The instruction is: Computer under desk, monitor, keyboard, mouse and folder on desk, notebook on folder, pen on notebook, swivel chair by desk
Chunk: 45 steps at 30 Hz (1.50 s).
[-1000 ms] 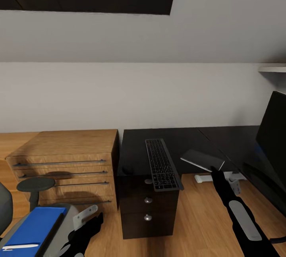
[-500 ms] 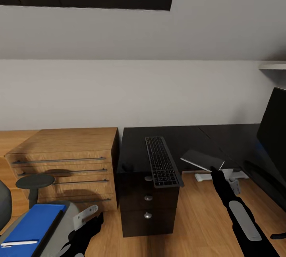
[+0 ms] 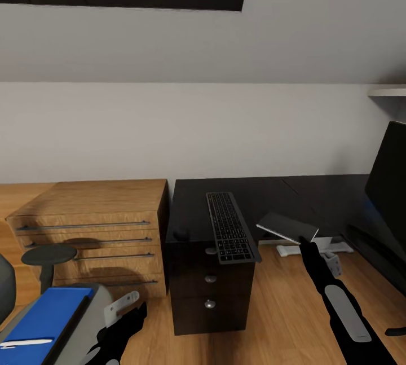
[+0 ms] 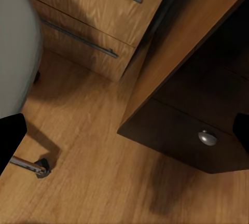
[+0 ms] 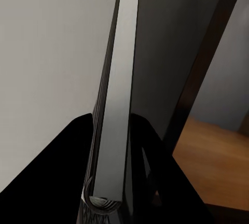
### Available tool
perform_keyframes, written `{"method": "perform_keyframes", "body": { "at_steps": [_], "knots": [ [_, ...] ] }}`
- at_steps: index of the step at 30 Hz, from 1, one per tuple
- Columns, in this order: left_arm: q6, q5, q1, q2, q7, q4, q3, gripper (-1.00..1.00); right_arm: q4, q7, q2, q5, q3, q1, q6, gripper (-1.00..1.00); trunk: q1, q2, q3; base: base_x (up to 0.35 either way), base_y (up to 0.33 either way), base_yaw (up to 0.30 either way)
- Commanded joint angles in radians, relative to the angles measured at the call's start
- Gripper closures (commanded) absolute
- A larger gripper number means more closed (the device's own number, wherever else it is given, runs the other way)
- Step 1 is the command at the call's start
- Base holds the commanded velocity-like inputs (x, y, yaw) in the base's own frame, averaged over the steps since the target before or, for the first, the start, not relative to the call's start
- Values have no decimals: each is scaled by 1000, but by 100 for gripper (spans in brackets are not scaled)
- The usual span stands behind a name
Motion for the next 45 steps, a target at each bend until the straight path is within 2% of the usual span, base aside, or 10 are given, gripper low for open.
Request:
{"method": "perform_keyframes", "body": {
  "at_steps": [1,8,15,45],
  "knots": [
    [2,7,0,0,6,-2,-1,-100,0,2,0,-11,0,0,1,100,0,0,-1,0,0,0],
    [2,8,0,0,1,-2,-9,-100,1,0,0,-11,0,0,1,100,0,0,-1,0,0,0],
    [2,7,0,1,0,0,-43,-100,16,0,0,-11,0,0,1,100,0,0,-1,94,0,0],
    [2,7,0,3,0,1,-45,-100,20,-3,0,-11,0,0,1,100,0,0,-1,45,0,0]
  ]
}}
